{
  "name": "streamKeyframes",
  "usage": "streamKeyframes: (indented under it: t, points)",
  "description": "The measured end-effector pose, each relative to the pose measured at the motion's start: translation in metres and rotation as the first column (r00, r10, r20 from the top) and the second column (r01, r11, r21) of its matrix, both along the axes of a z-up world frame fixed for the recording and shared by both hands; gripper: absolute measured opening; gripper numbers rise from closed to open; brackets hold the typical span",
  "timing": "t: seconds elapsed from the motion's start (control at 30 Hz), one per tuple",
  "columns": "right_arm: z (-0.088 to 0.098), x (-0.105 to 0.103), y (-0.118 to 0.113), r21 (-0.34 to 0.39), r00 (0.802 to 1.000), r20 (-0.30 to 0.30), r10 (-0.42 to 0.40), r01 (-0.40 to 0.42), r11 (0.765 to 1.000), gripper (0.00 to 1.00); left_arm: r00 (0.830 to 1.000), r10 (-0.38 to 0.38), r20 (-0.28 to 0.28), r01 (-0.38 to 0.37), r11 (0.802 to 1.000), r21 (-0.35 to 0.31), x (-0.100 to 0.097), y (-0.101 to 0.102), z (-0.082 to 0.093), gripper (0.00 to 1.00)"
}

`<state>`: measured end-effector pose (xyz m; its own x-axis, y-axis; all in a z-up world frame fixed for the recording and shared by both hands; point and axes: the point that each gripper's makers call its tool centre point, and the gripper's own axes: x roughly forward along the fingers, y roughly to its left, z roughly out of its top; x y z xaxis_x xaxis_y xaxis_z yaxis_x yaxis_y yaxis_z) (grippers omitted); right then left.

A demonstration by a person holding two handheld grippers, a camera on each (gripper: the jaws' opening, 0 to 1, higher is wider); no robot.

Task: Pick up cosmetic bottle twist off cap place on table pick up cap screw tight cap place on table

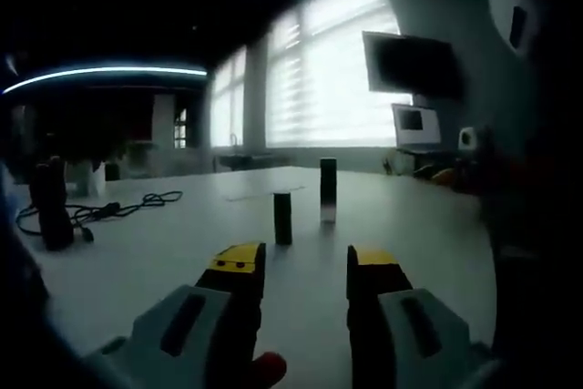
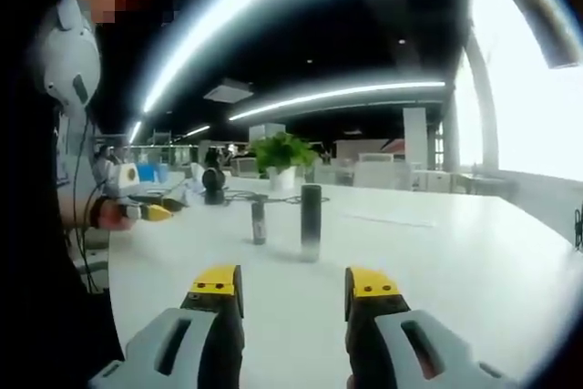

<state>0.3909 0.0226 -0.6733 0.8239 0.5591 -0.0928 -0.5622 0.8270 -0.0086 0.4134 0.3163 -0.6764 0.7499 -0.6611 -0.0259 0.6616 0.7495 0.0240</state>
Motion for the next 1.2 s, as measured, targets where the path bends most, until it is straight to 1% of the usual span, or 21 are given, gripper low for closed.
streamKeyframes:
  t: [0.77,0.83,1.2]
  points:
    - [-0.0038,-0.0014,-0.0035,0.006,1.000,-0.005,-0.005,0.005,1.000,0.39,1.000,0.015,-0.010,-0.015,1.000,0.003,0.0002,0.0049,-0.0079,0.27]
    - [-0.0040,-0.0016,-0.0034,0.009,1.000,-0.005,-0.005,0.006,1.000,0.39,1.000,0.017,-0.009,-0.017,1.000,0.005,0.0003,0.0031,-0.0069,0.27]
    - [-0.0099,-0.0016,0.0026,0.029,1.000,-0.014,0.000,0.001,1.000,0.39,0.999,0.032,-0.007,-0.032,0.999,0.009,0.0080,0.0023,-0.0088,0.27]
